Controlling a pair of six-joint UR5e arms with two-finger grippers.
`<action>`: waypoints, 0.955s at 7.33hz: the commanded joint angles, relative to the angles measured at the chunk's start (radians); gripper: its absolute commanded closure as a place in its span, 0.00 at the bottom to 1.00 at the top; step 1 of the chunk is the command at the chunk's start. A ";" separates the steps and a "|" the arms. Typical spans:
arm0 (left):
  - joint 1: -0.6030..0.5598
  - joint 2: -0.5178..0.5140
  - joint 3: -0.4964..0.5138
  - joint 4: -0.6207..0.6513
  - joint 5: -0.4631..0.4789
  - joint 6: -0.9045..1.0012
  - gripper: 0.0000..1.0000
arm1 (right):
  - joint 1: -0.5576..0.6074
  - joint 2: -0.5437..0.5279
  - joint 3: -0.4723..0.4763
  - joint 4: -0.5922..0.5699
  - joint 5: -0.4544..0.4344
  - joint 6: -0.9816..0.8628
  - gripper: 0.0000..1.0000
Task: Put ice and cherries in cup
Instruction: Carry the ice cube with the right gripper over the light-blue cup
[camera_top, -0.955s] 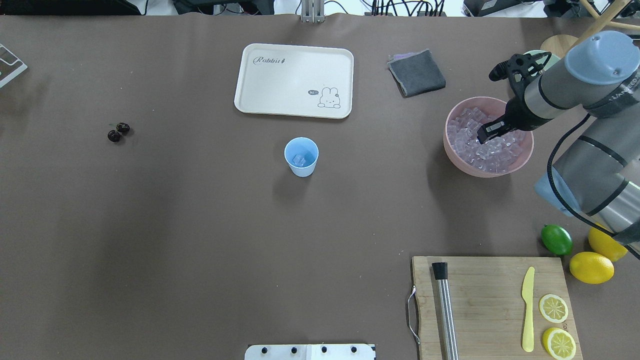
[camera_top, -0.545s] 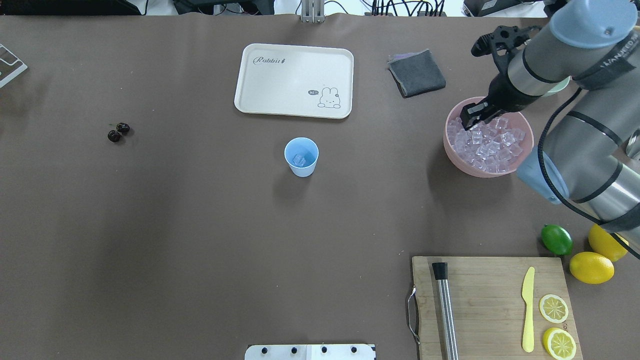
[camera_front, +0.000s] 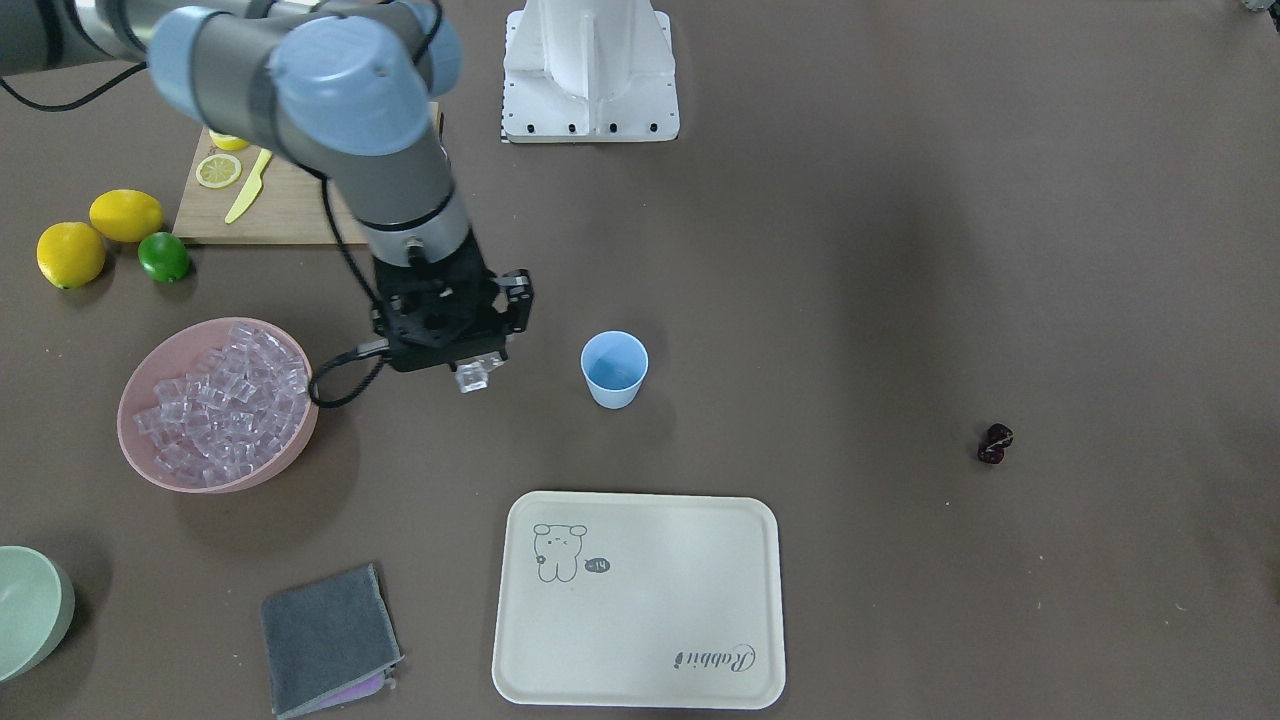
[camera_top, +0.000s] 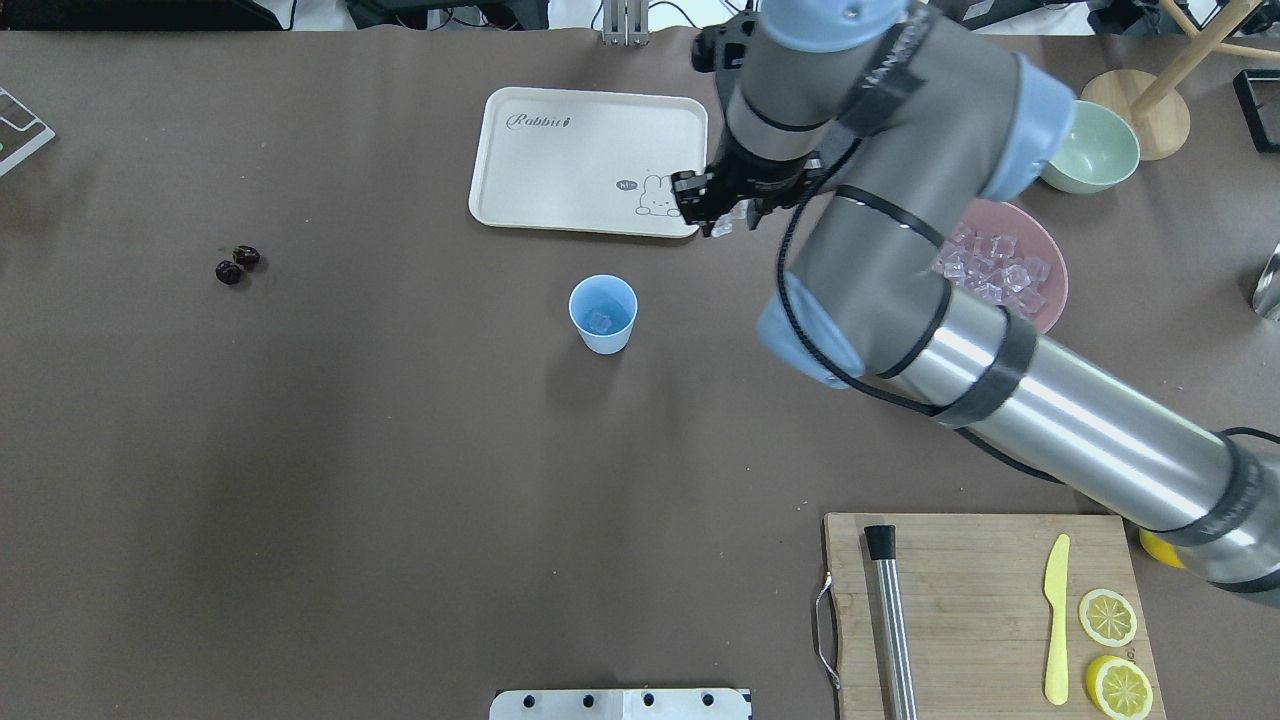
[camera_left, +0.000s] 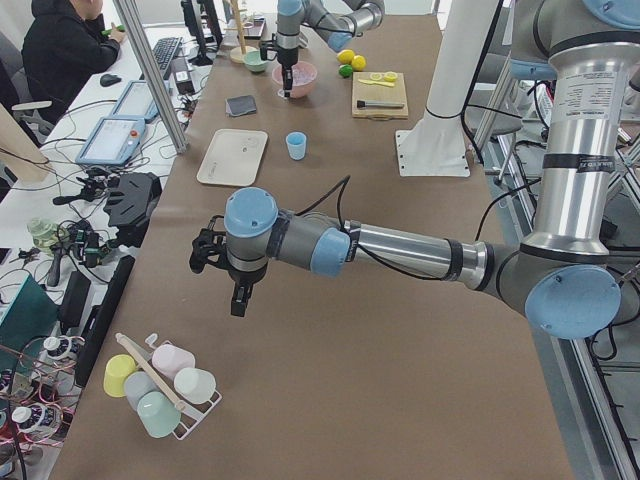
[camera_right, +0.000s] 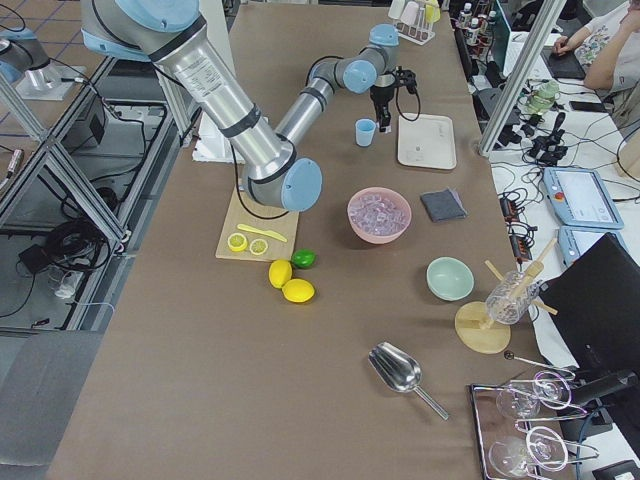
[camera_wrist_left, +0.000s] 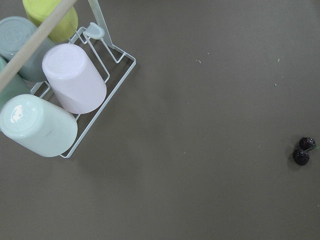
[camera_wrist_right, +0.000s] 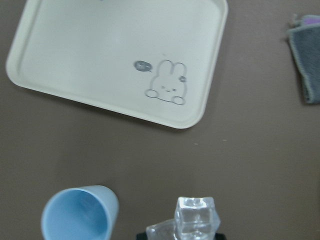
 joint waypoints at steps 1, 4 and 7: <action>0.001 -0.001 -0.001 0.000 0.001 0.000 0.02 | -0.099 0.197 -0.218 0.012 -0.103 0.122 1.00; 0.001 -0.001 0.002 0.000 0.001 0.001 0.02 | -0.148 0.176 -0.251 0.072 -0.162 0.127 1.00; 0.001 -0.001 0.002 0.000 0.003 0.001 0.02 | -0.161 0.158 -0.238 0.075 -0.165 0.125 0.67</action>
